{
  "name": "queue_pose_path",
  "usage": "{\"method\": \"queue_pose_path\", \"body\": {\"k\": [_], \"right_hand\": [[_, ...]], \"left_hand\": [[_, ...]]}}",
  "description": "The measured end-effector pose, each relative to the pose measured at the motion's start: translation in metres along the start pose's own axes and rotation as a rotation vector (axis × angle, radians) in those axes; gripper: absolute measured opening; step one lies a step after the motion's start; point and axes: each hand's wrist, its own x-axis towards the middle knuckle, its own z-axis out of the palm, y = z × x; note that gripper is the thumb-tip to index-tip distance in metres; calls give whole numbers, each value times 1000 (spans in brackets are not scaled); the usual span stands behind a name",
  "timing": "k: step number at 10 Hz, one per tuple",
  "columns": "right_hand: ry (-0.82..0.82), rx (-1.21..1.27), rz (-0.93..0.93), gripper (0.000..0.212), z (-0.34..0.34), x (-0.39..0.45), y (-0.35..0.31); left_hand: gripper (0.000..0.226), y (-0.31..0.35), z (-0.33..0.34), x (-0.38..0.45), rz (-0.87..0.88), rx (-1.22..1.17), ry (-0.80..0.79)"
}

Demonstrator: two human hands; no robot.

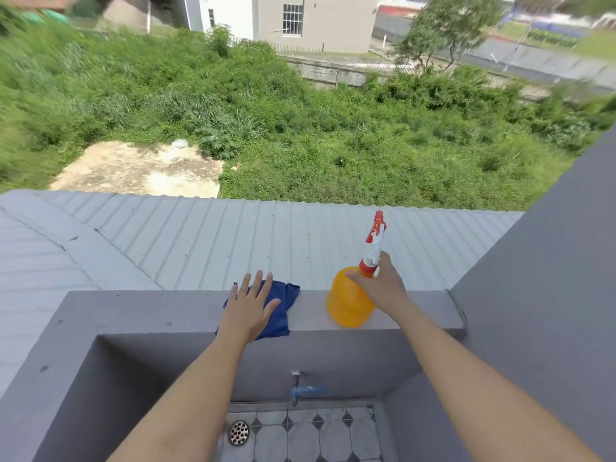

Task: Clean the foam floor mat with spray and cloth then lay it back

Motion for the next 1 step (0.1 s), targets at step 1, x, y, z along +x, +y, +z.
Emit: {"method": "queue_pose_path", "body": {"k": [1], "right_hand": [[-94,-23,79,104,-9,-1,10]], "left_hand": [[65,0,-21,0,-19,8,21]]}}
